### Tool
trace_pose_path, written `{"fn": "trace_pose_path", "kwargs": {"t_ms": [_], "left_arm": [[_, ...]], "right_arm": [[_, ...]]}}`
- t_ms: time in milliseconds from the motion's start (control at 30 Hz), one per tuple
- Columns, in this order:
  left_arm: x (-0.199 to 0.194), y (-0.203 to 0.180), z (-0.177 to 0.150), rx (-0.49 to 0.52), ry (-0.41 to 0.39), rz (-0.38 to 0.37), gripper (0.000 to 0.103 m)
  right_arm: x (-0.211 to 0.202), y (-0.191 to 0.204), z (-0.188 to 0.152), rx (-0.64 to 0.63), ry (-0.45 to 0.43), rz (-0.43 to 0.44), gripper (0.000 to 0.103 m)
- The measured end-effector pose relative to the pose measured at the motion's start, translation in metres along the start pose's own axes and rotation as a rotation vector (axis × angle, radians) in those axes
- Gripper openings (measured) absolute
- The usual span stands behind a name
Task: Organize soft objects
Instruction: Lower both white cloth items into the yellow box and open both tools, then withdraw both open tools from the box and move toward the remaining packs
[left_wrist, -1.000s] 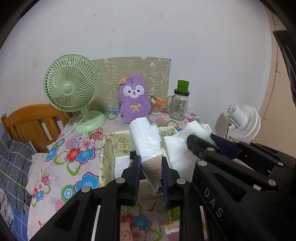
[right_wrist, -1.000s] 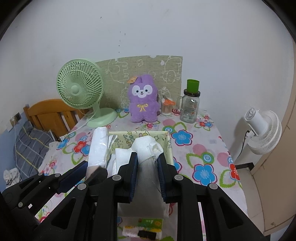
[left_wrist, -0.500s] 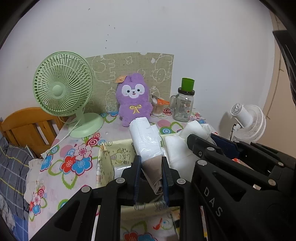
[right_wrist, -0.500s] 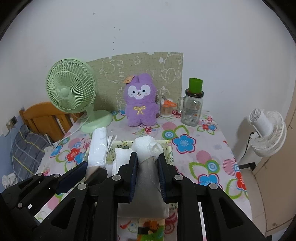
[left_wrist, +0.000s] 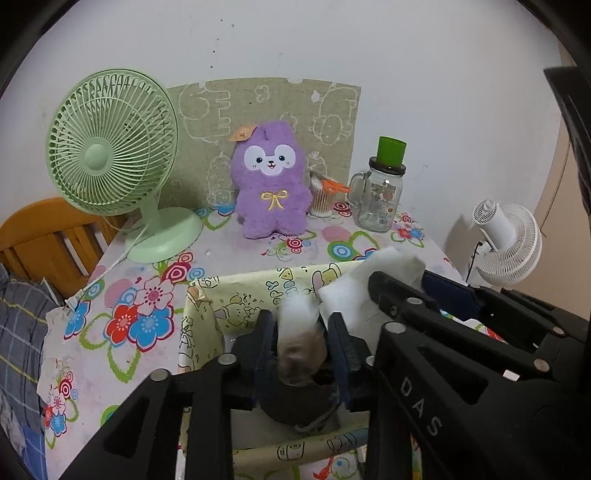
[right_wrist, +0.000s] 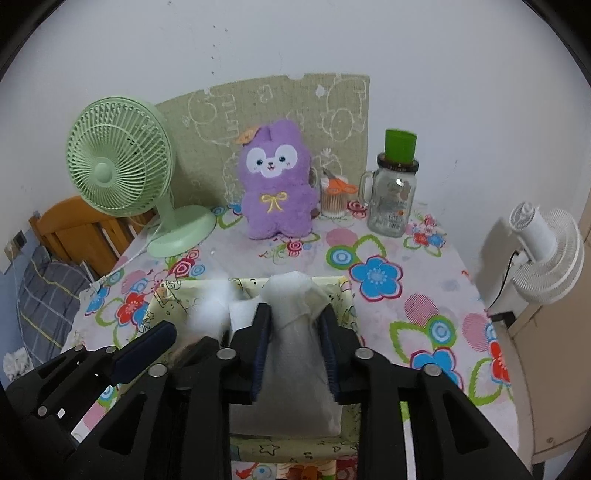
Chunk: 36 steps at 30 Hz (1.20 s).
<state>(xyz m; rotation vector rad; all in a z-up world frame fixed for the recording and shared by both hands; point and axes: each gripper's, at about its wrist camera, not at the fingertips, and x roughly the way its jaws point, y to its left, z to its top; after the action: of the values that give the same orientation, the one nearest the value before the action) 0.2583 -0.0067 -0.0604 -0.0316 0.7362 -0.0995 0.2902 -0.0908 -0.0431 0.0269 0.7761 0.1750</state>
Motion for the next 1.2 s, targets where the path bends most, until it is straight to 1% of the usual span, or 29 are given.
{"fn": "trace_pose_path", "kwargs": {"t_ms": [100,133,167,200,233,267,333,400,567,733,800,933,1200], "left_arm": [[0.005,0.0,0.0,0.0,0.006,0.0,0.044],[0.006,0.0,0.0,0.003,0.006,0.0,0.045],[0.006,0.0,-0.001,0.006,0.006,0.003,0.05],[0.007,0.001,-0.001,0.006,0.008,0.015,0.057],[0.007,0.002,-0.001,0.002,0.008,0.018,0.061],[0.007,0.004,-0.001,-0.004,0.01,0.018,0.064],[0.005,0.006,-0.001,-0.009,0.008,0.021,0.067],[0.001,0.006,-0.001,-0.009,0.004,0.025,0.074],[-0.012,0.004,-0.003,0.001,-0.016,0.038,0.081],[-0.026,0.0,-0.006,0.014,-0.029,0.043,0.085],[-0.033,-0.003,-0.007,0.02,-0.035,0.046,0.088],[-0.045,-0.007,-0.01,0.024,-0.04,0.048,0.089],[-0.073,-0.017,-0.017,0.037,-0.068,0.033,0.097]], "right_arm": [[0.007,-0.001,0.0,0.004,0.025,0.006,0.04],[0.008,0.0,0.0,-0.003,0.026,0.002,0.05],[0.007,0.001,0.0,-0.012,0.017,-0.012,0.063],[0.005,0.002,-0.001,-0.021,0.006,-0.022,0.07],[0.002,0.003,-0.002,-0.033,-0.018,-0.036,0.079],[-0.001,0.004,-0.002,-0.041,-0.03,-0.042,0.084],[-0.005,0.006,-0.002,-0.05,-0.04,-0.04,0.086],[-0.008,0.006,-0.001,-0.052,-0.03,-0.028,0.087],[-0.021,0.007,-0.004,-0.047,-0.042,-0.01,0.087],[-0.037,0.007,-0.008,-0.049,-0.054,-0.016,0.087],[-0.044,0.007,-0.009,-0.046,-0.059,-0.017,0.087],[-0.06,0.006,-0.013,-0.046,-0.074,-0.023,0.088],[-0.091,0.007,-0.024,-0.042,-0.11,-0.025,0.093]]}}
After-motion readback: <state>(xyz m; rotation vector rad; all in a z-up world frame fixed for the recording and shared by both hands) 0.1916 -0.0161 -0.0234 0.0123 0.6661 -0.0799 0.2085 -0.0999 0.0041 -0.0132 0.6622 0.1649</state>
